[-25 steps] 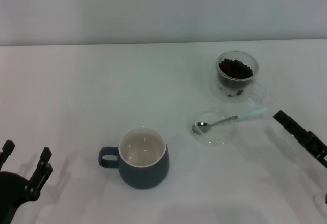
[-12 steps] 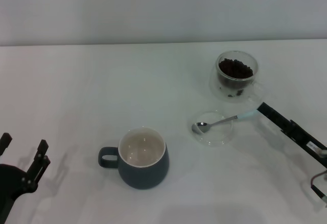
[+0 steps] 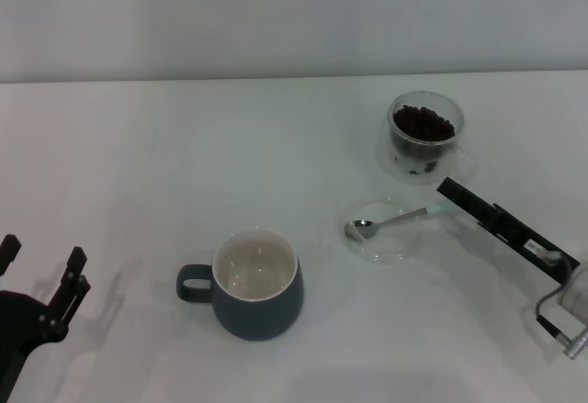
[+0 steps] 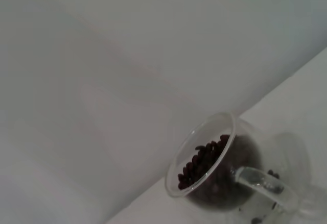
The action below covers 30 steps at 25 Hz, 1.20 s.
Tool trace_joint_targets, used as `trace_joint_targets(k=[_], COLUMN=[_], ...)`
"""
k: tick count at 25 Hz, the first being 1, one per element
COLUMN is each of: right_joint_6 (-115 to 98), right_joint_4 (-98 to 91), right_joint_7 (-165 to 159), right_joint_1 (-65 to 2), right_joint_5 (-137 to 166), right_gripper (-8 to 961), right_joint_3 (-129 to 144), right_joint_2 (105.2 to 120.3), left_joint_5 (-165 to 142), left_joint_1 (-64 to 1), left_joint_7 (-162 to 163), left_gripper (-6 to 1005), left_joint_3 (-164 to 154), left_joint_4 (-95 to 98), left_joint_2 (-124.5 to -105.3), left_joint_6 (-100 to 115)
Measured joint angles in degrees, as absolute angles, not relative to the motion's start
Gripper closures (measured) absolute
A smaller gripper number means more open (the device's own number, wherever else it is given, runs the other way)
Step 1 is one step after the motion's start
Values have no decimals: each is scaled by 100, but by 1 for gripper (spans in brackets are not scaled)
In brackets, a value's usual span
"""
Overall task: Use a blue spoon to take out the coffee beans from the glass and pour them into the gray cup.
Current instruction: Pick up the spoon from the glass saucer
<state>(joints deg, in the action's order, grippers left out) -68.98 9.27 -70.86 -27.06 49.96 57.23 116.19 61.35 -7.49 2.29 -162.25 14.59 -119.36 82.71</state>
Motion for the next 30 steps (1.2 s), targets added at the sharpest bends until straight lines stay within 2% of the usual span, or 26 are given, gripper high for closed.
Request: trace_joint_targets(k=[23, 30], right_joint_6=[-6625, -6800], right_joint_4=[1145, 1136], right_joint_7=[-6872, -6903], right_joint_1=[-2964, -2920], right_joint_5=[5818, 5819], right_gripper=[105, 376], right_joint_3=[4834, 4828], right_joint_2=[11619, 11619], left_joint_5=[6217, 6215], left_joint_1=[-892, -896], left_joint_7=[229, 229], left_gripper=[220, 222], left_joint_3=[-16216, -16216], left_joint_4=[1380, 1379], left_joint_2=[-11926, -11926], left_joint_6=[8266, 8273])
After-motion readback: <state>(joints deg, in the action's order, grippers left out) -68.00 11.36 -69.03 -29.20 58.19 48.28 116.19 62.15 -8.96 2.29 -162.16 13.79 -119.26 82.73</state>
